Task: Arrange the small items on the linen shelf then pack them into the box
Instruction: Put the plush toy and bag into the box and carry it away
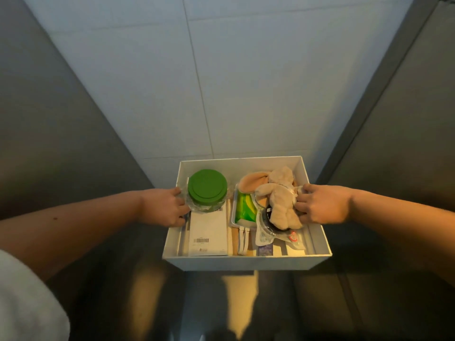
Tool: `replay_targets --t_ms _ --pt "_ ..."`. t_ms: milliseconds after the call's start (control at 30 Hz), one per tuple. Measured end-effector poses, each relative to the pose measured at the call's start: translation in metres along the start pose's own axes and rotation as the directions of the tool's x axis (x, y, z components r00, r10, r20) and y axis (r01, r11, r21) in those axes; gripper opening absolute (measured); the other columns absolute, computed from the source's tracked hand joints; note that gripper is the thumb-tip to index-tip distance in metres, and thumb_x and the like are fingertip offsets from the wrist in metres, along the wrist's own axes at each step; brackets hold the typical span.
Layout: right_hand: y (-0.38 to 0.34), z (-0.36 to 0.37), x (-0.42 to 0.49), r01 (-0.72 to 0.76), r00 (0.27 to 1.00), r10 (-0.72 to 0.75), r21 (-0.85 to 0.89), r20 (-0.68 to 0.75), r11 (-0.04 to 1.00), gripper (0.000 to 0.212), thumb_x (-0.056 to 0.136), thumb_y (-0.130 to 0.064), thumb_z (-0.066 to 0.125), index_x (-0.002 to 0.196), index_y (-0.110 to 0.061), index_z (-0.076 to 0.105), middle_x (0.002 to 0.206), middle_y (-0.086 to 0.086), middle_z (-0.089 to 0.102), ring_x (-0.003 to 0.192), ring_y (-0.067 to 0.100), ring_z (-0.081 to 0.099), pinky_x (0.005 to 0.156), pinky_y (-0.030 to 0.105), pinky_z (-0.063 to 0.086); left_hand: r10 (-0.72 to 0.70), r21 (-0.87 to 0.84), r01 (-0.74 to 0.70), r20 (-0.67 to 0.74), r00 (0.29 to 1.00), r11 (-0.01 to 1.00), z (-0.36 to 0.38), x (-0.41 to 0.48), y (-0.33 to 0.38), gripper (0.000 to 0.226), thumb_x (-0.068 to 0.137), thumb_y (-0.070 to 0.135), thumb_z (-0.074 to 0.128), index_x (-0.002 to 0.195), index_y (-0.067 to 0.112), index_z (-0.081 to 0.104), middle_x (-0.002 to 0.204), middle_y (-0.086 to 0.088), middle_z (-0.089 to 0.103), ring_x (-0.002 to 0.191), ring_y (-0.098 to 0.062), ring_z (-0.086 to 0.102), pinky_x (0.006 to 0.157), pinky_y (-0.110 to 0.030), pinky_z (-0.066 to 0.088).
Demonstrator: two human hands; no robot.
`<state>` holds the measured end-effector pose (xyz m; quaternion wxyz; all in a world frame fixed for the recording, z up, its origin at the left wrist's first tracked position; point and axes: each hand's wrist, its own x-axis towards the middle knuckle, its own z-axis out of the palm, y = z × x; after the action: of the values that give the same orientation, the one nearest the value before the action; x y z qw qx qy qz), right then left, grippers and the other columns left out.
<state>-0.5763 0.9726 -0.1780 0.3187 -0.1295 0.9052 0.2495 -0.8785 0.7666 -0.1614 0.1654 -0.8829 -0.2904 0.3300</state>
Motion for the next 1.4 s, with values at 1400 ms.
replay_targets --t_ms 1400 --pt "-0.087 0.265 0.318 -0.004 0.950 -0.044 -0.152 -0.310 0.988 0.015 0.072 -0.022 0.074 0.085 -0.025 0.066 0.082 -0.001 0.065 0.076 0.015 0.062 0.070 0.033 0.055 0.013 0.018 -0.009 -0.236 0.972 1.000 0.394 0.184 0.146 0.023 0.050 0.019 0.084 0.065 0.021 0.066 0.069 -0.001 0.065 0.059 -0.017 0.063 0.064 -0.029 0.055"
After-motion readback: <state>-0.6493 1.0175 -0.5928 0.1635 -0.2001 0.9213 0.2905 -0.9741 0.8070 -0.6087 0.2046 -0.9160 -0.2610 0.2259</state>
